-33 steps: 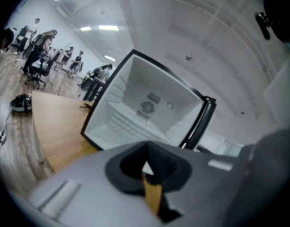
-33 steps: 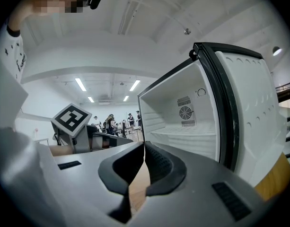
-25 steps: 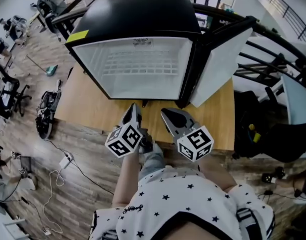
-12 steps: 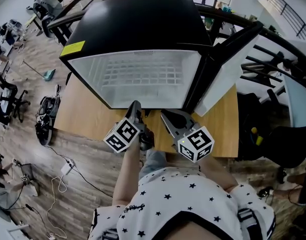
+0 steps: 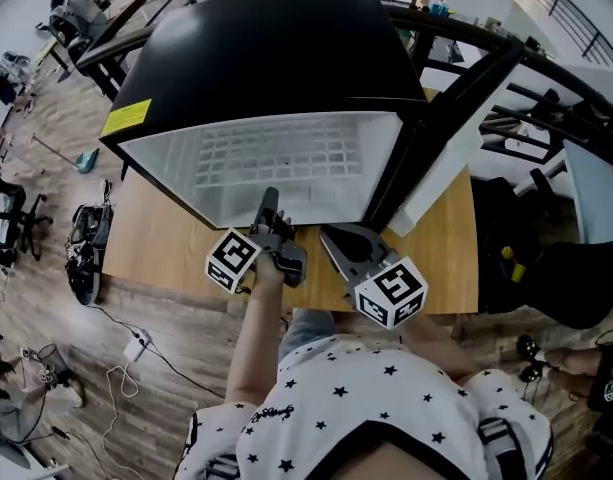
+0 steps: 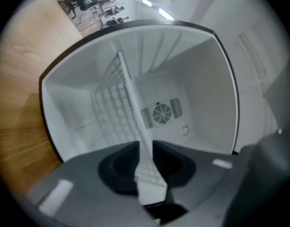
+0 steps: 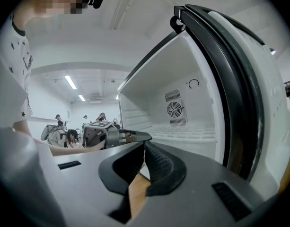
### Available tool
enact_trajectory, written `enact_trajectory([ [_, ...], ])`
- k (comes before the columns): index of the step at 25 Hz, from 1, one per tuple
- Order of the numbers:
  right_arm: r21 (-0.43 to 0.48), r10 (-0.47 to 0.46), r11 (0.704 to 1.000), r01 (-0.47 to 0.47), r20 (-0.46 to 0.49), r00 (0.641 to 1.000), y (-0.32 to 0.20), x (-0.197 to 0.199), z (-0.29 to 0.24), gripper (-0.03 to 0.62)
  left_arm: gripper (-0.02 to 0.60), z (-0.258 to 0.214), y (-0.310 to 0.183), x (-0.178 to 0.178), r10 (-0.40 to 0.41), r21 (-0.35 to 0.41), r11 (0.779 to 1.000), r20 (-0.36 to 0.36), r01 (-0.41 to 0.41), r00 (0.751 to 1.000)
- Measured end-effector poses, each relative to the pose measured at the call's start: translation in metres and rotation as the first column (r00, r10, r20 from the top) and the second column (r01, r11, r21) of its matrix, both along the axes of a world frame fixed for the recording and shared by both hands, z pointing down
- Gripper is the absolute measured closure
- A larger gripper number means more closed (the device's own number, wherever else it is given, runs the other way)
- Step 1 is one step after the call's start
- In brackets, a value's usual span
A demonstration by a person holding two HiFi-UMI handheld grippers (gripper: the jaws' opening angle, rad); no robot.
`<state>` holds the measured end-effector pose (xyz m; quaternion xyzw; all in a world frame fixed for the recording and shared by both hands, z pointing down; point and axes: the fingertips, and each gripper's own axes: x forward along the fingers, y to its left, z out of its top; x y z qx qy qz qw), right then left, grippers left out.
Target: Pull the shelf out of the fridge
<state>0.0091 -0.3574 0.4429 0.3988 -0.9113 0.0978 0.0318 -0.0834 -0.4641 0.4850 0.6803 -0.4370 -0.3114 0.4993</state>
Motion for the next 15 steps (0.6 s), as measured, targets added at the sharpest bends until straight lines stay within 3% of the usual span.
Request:
enact_trajectory([
  [7, -0.012, 0.028, 1.000, -0.029, -0.008, 1.000, -0.004, 0.007, 0.004, 0.571, 0.425, -0.006, -0.024, 0.010, -0.011, 0.005, 1.000, -0.153, 0.012, 0.988],
  [15, -0.017, 0.058, 0.998, -0.058, -0.015, 0.998, -0.011, 0.014, 0.010, 0.571, 0.425, -0.006, -0.057, 0.014, -0.025, 0.004, 1.000, -0.211, 0.026, 0.977],
])
